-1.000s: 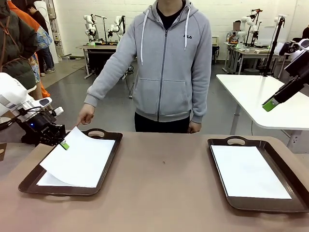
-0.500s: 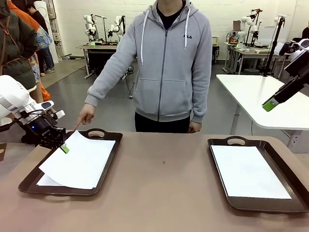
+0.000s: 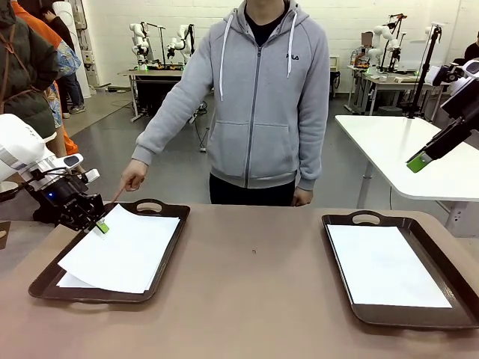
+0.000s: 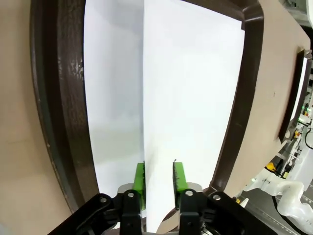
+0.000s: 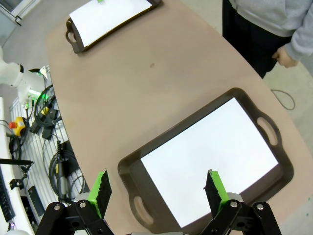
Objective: Sort the A4 documents.
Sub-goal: Place the A4 Paper in the designated Handle tray.
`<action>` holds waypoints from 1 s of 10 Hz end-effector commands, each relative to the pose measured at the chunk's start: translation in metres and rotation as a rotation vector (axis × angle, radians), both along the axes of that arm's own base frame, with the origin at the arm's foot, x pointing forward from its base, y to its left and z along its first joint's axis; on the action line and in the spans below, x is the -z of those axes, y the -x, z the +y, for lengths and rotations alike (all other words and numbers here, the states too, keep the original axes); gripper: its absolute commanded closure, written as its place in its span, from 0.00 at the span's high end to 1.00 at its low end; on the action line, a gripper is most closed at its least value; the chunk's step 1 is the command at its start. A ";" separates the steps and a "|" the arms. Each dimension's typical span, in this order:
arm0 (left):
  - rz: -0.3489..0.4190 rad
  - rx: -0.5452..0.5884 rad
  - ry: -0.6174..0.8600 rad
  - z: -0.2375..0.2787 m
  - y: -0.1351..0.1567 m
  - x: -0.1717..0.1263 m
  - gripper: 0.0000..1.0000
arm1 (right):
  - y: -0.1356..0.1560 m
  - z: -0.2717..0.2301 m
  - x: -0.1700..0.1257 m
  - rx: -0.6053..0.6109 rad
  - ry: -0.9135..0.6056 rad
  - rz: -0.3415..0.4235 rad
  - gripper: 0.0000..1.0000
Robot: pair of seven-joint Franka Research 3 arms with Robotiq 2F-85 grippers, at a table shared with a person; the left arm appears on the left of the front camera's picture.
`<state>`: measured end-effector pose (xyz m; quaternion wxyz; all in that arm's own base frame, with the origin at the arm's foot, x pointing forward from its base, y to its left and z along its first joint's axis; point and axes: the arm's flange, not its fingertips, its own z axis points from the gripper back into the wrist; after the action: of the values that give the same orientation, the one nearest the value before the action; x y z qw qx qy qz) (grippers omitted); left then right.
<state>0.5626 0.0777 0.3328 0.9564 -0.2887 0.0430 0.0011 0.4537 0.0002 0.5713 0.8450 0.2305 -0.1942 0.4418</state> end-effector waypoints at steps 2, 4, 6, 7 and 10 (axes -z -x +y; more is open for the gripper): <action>-0.006 -0.037 -0.089 0.007 0.005 -0.011 0.77 | 0.000 0.001 0.000 -0.005 0.006 -0.006 1.00; -0.037 -0.033 -0.122 0.006 0.006 -0.017 0.96 | 0.000 0.001 0.000 -0.005 0.006 -0.006 1.00; -0.088 -0.016 -0.127 0.003 0.007 -0.021 1.00 | 0.000 0.001 0.000 -0.005 0.006 -0.006 1.00; -0.089 -0.040 -0.094 0.002 0.007 -0.022 1.00 | 0.000 0.001 0.000 -0.005 0.006 -0.006 1.00; -0.075 -0.017 -0.098 0.006 -0.001 -0.023 1.00 | 0.000 0.001 0.000 -0.005 0.006 -0.006 1.00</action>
<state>0.5624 0.0828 0.3555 0.9704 -0.2414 0.0026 0.0029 0.4537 0.0003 0.5713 0.8449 0.2305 -0.1942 0.4419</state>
